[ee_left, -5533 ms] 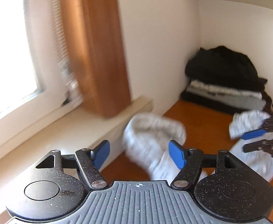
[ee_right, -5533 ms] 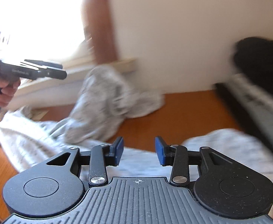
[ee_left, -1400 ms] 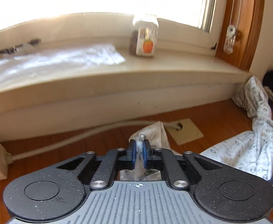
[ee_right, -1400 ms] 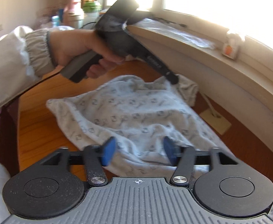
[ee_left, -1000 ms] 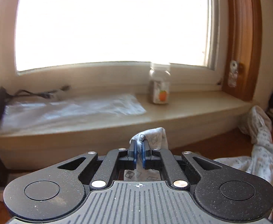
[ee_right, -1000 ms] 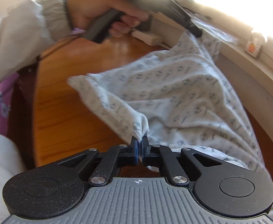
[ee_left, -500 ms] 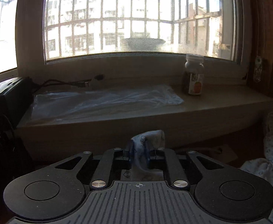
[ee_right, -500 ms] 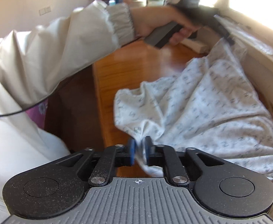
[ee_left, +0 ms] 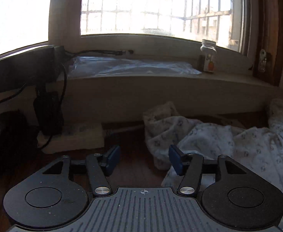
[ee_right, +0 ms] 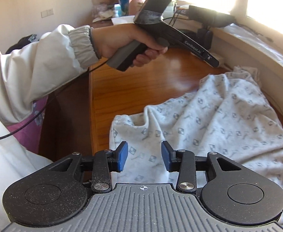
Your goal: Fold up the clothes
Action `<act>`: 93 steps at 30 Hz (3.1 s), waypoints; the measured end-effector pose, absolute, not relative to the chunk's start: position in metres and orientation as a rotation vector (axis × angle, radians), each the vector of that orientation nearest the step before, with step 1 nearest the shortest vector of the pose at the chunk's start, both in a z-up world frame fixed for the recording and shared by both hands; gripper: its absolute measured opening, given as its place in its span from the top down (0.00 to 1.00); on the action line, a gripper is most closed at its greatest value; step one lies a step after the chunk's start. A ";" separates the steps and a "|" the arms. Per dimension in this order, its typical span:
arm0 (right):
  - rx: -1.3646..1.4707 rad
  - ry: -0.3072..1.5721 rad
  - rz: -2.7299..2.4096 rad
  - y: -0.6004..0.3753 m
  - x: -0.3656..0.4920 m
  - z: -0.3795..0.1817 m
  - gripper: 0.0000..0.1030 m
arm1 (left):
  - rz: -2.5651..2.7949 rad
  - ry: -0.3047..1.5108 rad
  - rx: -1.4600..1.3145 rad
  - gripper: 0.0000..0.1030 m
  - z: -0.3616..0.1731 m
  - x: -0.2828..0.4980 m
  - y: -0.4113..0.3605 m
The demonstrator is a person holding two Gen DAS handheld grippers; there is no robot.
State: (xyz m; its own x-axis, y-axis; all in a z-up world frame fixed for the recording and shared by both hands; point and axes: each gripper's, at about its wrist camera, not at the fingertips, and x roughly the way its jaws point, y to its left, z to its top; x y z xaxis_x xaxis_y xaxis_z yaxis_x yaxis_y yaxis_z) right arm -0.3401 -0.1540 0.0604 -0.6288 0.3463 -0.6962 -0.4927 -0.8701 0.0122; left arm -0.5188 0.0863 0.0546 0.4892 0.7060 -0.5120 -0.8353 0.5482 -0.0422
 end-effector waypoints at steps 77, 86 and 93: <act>-0.166 0.214 1.576 -0.089 -0.028 0.173 0.97 | 0.893 0.519 0.002 0.97 0.121 -0.393 0.116; -0.174 0.184 1.570 -0.087 -0.032 0.178 0.97 | 0.955 0.535 0.001 0.86 0.112 -0.399 0.118; -0.160 0.177 1.565 -0.094 -0.028 0.178 0.97 | 0.996 0.402 -0.008 0.97 0.136 -0.415 0.108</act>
